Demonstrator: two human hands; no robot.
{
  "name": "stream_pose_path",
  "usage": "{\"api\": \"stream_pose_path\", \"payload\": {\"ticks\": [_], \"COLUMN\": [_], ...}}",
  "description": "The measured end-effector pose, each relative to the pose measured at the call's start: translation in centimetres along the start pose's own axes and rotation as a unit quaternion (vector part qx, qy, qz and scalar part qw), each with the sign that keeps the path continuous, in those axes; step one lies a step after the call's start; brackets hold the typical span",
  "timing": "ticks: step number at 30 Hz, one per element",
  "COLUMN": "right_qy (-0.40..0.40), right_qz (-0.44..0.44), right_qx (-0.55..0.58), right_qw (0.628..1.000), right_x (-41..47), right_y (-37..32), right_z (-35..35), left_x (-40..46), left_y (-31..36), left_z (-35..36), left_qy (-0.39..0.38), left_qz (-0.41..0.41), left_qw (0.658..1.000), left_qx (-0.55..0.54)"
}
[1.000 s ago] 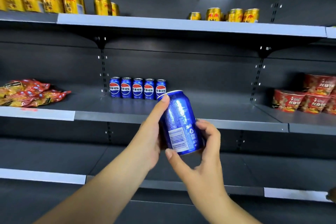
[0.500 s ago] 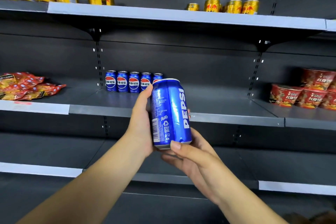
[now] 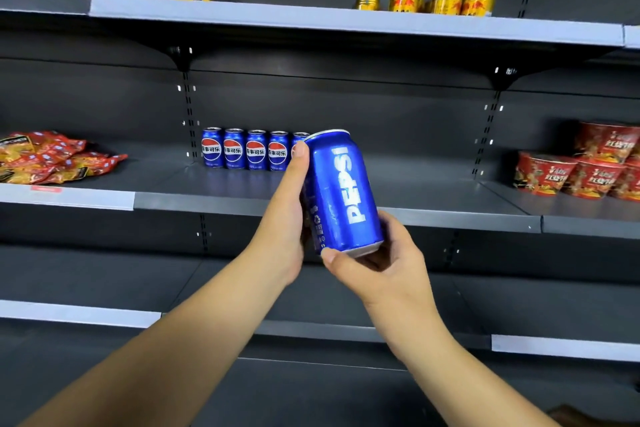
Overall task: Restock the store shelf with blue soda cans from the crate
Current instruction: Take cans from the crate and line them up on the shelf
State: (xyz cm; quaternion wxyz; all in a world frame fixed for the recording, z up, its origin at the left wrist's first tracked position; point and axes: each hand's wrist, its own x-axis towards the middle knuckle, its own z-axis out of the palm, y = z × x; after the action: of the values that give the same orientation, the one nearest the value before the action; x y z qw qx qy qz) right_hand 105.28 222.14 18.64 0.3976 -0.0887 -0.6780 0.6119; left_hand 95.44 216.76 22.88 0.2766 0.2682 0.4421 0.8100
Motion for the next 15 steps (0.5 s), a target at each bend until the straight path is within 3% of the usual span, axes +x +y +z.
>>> {"api": "stream_pose_path", "payload": {"ticks": [3, 7, 10, 15], "right_qy": [0.037, 0.007, -0.068, -0.154], "right_qz": [-0.038, -0.029, 0.046, 0.161], "right_qx": [-0.094, -0.120, -0.022, 0.192], "right_qw": [0.994, 0.992, 0.996, 0.956], "right_x": [-0.8, -1.5, -1.7, -1.4], "right_y": [0.7, 0.4, -0.5, -1.3], "right_z": [0.5, 0.5, 0.3, 0.4], "left_x": [-0.6, -1.1, -1.4, -1.7], "left_y": [-0.4, -0.8, -0.5, -0.1], "left_z": [0.5, 0.2, -0.4, -1.4], "left_qy": [0.025, 0.064, 0.026, -0.039], "left_qz": [0.029, 0.024, -0.017, -0.024], "left_qw": [0.999, 0.997, 0.998, 0.997], "left_qx": [-0.022, -0.041, -0.052, -0.068]}}
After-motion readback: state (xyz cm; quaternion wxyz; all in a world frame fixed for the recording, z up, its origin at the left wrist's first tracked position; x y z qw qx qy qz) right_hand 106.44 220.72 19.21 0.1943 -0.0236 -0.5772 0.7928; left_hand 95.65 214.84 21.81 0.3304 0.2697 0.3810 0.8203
